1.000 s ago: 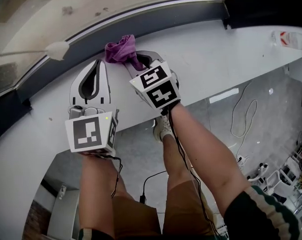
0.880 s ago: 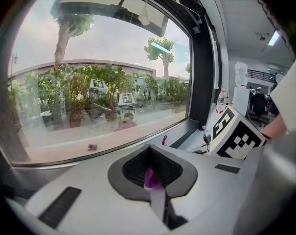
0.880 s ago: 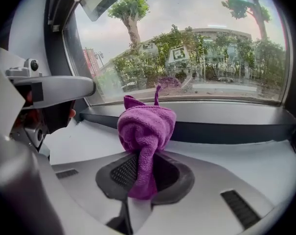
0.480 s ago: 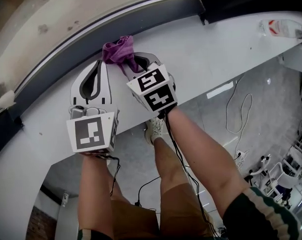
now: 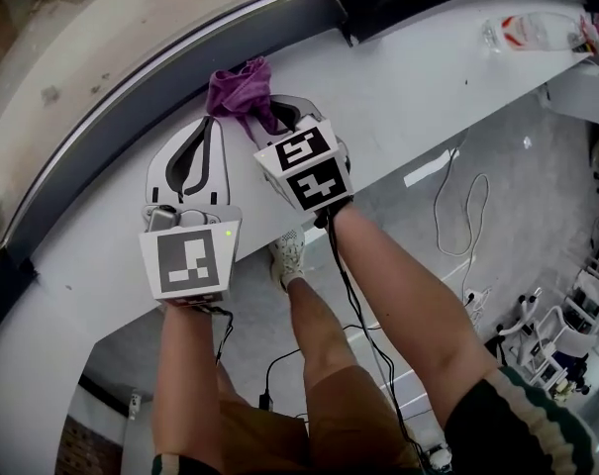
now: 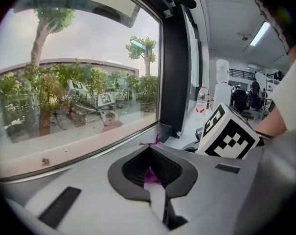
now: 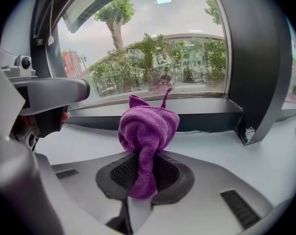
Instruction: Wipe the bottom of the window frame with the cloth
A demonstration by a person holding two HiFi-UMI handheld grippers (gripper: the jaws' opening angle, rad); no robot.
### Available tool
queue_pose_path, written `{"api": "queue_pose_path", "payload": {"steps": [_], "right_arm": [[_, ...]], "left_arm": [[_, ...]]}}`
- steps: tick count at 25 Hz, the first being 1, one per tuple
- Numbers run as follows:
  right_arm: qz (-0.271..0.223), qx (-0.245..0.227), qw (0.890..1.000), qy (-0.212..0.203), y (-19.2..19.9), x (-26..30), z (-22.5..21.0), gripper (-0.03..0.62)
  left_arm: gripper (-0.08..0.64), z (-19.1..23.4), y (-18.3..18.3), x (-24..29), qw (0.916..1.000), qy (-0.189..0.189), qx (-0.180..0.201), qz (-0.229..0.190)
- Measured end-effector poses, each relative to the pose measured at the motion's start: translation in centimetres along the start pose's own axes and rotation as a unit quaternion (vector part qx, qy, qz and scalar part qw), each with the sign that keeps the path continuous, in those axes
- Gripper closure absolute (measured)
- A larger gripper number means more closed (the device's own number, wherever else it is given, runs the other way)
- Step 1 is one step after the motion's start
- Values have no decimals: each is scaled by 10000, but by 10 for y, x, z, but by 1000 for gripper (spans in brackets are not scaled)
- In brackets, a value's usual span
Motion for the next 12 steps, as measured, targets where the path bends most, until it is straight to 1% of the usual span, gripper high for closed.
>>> {"api": "queue_pose_path", "payload": {"steps": [3,5,8,12], "right_arm": [[16,41,9999,107,2,-8,-23,526],[75,49,9999,102,4,-11,-36,526],[183,-35,9998,98,8,-18,-49,526],[179,-123,9994,261,8,-24,-74,526]], "left_arm": [[551,-16,2,13,9999,115,-11,-5],[551,-24,-1,21,9999,159,-38,19],[551,-34,-6,32,9997,209,-51,83],[551,-44,-6,49,9997,215,-34,128]]}}
Point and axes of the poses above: the fingertips, and each gripper's own axes: x forward along the fingers, z to its left, y out of its underside, the point moved 5 cm from there along -x, backward along the fingers, and after that the axes turned 2 degrees about z, right-handed, at the moved point
